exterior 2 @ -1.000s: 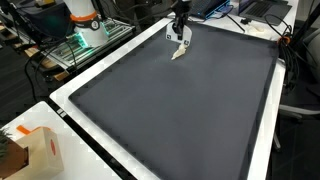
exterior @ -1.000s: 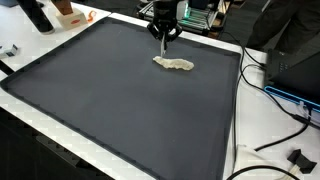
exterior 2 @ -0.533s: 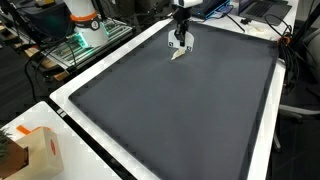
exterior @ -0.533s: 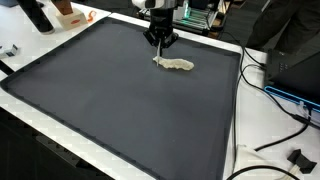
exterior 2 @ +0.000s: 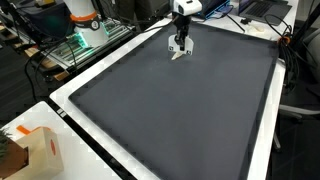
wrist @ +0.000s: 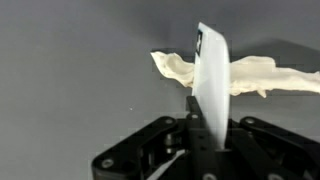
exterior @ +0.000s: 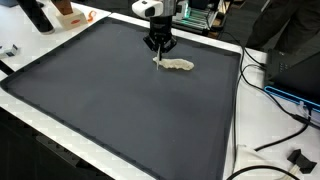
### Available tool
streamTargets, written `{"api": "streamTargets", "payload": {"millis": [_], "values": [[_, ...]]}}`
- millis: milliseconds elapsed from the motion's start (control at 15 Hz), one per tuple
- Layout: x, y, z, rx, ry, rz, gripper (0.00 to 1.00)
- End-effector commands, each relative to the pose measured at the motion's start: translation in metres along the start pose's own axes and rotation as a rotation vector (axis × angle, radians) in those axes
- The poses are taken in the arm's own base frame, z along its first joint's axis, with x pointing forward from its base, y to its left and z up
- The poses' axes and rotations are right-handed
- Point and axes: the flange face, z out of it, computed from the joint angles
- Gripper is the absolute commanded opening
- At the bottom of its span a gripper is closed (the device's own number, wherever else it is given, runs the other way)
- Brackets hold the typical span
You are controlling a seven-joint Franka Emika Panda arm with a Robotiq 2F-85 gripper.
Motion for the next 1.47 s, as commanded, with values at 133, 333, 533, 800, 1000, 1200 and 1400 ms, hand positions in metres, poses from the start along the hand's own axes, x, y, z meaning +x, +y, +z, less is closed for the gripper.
{"api": "streamTargets", "payload": {"millis": [133,333,533,800,1000,1200,1400], "values": [[-0.007,0.005,0.017,0.014,0.013,-0.012,0.01],[-0.014,0.007,0.022,0.017,0.012,-0.027,0.01],[-0.021,0.007,0.024,0.023,-0.001,-0.040,0.01],[-0.029,0.006,0.027,0.026,-0.047,-0.065,0.01],[-0.034,0.006,0.029,0.023,-0.074,-0.075,0.01],[-0.041,0.007,0.029,0.018,-0.095,-0.076,0.01],[-0.049,0.007,0.028,0.018,-0.104,-0.085,0.01]]}}
